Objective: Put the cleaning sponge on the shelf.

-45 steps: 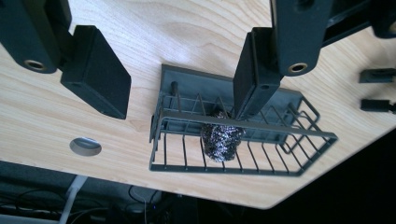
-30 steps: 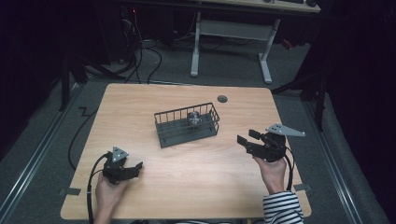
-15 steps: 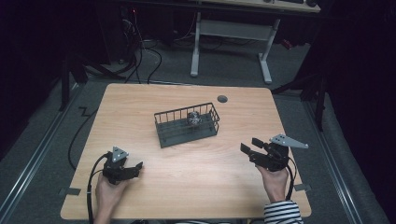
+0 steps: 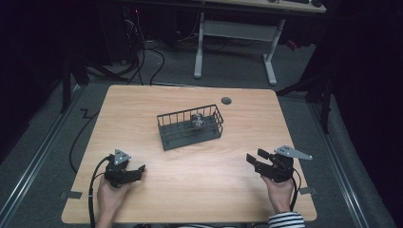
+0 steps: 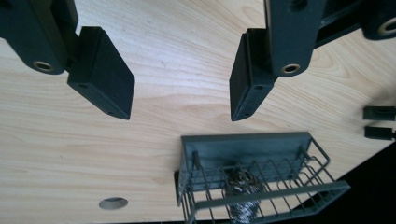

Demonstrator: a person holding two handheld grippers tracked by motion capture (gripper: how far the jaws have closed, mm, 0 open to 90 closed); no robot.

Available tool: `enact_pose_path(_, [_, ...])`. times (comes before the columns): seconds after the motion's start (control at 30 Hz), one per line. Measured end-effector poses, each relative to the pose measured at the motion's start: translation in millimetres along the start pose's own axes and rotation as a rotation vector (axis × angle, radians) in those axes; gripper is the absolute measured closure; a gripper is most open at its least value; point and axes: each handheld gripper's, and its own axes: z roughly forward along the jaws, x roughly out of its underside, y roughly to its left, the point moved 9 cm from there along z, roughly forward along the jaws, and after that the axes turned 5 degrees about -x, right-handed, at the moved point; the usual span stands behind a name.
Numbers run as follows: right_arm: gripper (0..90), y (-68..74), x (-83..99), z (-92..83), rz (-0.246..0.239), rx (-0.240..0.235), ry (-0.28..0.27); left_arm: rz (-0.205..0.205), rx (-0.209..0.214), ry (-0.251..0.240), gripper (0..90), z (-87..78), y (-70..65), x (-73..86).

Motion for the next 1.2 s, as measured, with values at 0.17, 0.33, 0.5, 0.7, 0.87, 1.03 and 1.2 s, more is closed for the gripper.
enact_pose_path(0.17, [41.8, -6.8, 9.3, 4.8, 0.0, 0.033, 0.017, 0.0, 0.0, 0.0, 24.1, 0.0, 0.0, 0.0])
enact_pose_path(0.33, [41.9, -11.6, 17.6, 10.6, 0.0, 0.056, 0.031, 0.0, 0.0, 0.0, 24.1, 0.0, 0.1, 0.0])
enact_pose_path(0.5, [41.8, -18.8, 30.1, 18.7, -0.044, 0.122, 0.083, -0.001, 0.001, 0.0, 24.5, -0.1, 0.1, 0.0])
enact_pose_path(0.7, [41.4, -27.2, 41.7, 23.7, -0.053, 0.15, 0.107, -0.001, 0.001, 0.0, 24.5, -0.1, 0.2, 0.0])
enact_pose_path(0.87, [41.3, -33.7, 48.2, 26.9, -0.052, 0.176, 0.128, -0.002, 0.0, -0.001, 24.5, 0.0, 0.2, 0.0])
enact_pose_path(1.03, [40.8, -36.5, 55.2, 30.8, -0.053, 0.184, 0.147, -0.002, 0.0, 0.0, 24.5, -0.1, 0.2, 0.0])
enact_pose_path(1.2, [40.2, -38.7, 59.3, 33.1, -0.059, 0.195, 0.158, -0.003, -0.001, -0.002, 24.5, 0.1, 0.2, -0.1])
